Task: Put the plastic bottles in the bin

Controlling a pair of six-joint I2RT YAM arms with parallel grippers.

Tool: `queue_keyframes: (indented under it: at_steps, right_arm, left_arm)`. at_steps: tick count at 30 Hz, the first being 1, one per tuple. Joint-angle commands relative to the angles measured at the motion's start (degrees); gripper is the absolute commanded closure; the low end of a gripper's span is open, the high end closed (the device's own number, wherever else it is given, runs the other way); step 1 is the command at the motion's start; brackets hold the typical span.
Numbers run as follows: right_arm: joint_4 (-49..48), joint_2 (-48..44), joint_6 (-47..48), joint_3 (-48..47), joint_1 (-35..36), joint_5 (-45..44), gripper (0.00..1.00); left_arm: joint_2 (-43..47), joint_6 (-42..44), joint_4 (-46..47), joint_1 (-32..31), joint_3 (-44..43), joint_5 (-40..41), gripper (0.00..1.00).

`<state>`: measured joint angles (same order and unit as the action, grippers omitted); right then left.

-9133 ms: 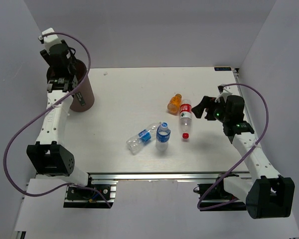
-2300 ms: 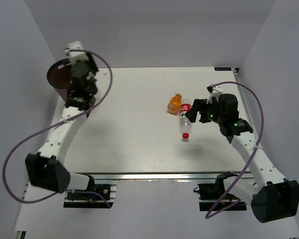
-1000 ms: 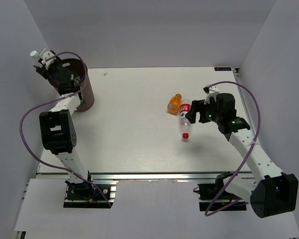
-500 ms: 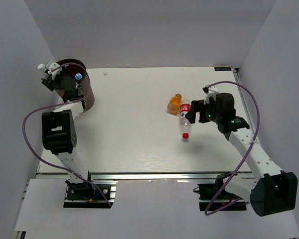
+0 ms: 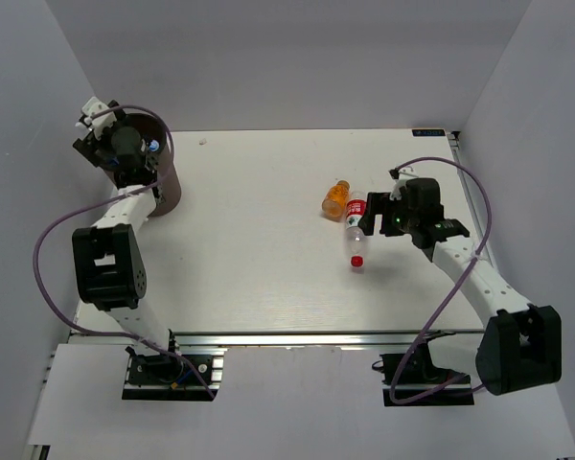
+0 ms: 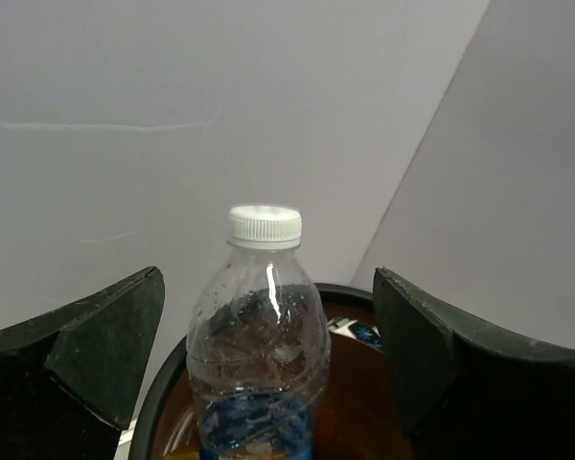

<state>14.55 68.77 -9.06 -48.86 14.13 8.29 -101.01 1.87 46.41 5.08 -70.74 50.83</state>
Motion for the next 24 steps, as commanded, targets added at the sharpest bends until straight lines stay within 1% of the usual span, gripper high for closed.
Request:
queue_keyframes:
  at_steps: [1, 2, 3, 6, 7, 8, 10, 12, 13, 14, 16, 17, 18, 20, 21, 23, 24]
  right_arm:
    - [-2.14, 2.76, -3.50, -1.94, 0.72, -5.91, 0.11]
    - [-2.15, 3.64, -4.03, -2.03, 1.77, -7.31, 0.11]
    - [-2.07, 5.48, -4.12, -2.38, 2.47, -10.72, 0.11]
    - [-2.41, 8.91, -4.39, -2.99, 5.55, -15.83, 0.11]
    - [-2.76, 9.71, -5.34, -3.17, 6.34, -17.07, 0.11]
    - [-3.90, 10.58, -5.79, -3.08, 7.65, -17.95, 0.11]
    - [-5.40, 12.96, -6.93, -2.65, 8.54, -18.84, 0.11]
    - [-7.85, 15.32, -9.30, -1.24, 9.33, -19.37, 0.11]
    - [-8.30, 16.12, -10.18, -0.89, 9.60, -20.50, 0.11]
    - [-8.57, 17.78, -11.41, -0.45, 9.77, -21.29, 0.11]
    - [-8.31, 19.37, -12.21, -0.53, 10.04, -23.49, 0.11]
    - [-8.48, 20.77, -13.08, -0.19, 10.13, -24.02, 0.11]
    - [-9.35, 21.40, -13.26, -0.09, 10.13, -24.29, 0.12]
    - [-10.94, 22.89, -13.70, 0.78, 10.22, -24.90, 0.15]
    - [-11.64, 23.33, -13.96, 0.96, 10.22, -25.69, 0.15]
    - [-13.40, 23.95, -13.79, 1.40, 10.13, -26.14, 0.17]
    - [-13.66, 24.04, -13.36, 1.66, 10.21, -26.22, 0.19]
  left_arm:
    - [7.39, -4.67, -9.39, -0.34, -4.05, -1.69, 0.02]
    - [8.19, -5.03, -10.54, -0.34, -4.49, -2.39, 0.02]
    - [8.81, -4.95, -11.42, -0.25, -5.02, -2.75, 0.02]
    - [10.57, -5.29, -15.64, -0.34, -8.09, -2.05, 0.02]
    - [10.92, -5.56, -18.52, -0.25, -9.05, -1.96, 0.02]
    - [11.71, -6.43, -19.77, -0.25, -10.80, -1.35, 0.02]
    - [12.85, -8.01, -23.01, -0.25, -11.52, -0.38, 0.02]
    - [15.75, -11.61, -25.83, -0.25, -11.53, -0.20, 0.02]
    - [16.98, -13.28, -29.85, -0.25, -11.53, -0.99, 0.02]
    - [18.21, -16.25, -31.72, -0.33, -11.35, -3.60, 0.02]
    - [21.81, -20.04, -39.26, -0.34, -11.52, -6.95, 0.02]
    - [22.87, -24.06, -42.17, -0.34, -11.70, -9.15, 0.02]
    - [24.88, -25.93, -48.28, -0.34, -11.96, -14.65, 0.02]
    - [26.82, -29.80, -52.46, -0.33, -11.36, -22.83, 0.02]
    - [28.66, -30.77, -54.83, -0.34, -9.70, -31.75, 0.02]
    - [30.16, -33.67, -55.81, -0.60, -7.67, -39.72, 0.02]
    - [30.78, -34.73, -56.17, -0.69, -5.74, -45.06, 0.02]
